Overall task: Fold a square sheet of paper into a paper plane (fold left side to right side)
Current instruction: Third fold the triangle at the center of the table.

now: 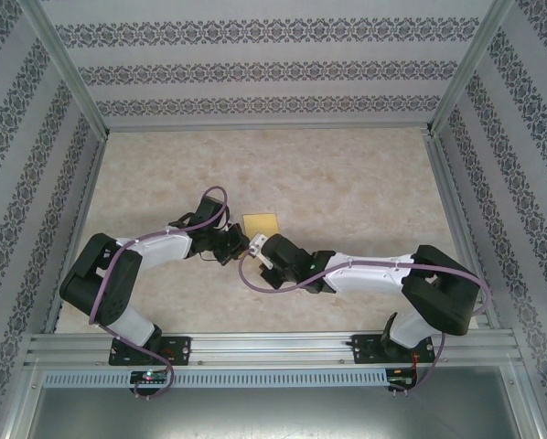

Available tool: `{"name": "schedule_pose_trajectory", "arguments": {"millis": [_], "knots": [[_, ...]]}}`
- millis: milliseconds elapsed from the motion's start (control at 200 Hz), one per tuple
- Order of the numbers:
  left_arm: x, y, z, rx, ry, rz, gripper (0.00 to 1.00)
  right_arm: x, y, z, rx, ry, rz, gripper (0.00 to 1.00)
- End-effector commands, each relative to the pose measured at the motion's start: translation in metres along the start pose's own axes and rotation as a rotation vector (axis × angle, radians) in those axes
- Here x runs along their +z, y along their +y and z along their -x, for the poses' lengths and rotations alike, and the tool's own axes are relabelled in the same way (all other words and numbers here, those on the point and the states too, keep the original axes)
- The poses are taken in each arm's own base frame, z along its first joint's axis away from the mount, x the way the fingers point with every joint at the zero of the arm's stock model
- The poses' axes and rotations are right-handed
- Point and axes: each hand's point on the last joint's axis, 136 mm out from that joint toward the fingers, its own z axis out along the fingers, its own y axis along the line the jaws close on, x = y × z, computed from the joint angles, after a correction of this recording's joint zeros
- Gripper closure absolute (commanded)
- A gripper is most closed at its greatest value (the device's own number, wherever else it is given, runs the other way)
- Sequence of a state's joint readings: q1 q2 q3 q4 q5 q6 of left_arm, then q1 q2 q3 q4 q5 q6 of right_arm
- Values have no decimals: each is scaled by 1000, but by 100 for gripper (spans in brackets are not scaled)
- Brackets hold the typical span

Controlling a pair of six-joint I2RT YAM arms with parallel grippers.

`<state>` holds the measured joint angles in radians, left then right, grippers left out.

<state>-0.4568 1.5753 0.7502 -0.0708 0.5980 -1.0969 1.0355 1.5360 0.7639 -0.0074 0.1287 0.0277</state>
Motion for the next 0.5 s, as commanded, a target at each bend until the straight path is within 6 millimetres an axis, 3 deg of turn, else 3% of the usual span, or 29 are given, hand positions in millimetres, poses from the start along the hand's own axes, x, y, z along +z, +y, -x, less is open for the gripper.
{"name": "schedule_pose_trajectory", "arguments": {"millis": [0,90,225,345,495], "knots": [[-10,-2,2,45,-13,36,90,-2,8,-2,19,7,62,100],[-24,1,8,65,-51,67,75,2,11,-2,31,16,84,100],[-49,-3,20,112,-117,88,65,6,13,-1,59,21,105,100],[-54,-10,30,149,-124,75,69,10,13,0,91,28,116,100],[-29,-38,40,217,-42,-25,82,12,12,-1,137,33,135,100]]}}
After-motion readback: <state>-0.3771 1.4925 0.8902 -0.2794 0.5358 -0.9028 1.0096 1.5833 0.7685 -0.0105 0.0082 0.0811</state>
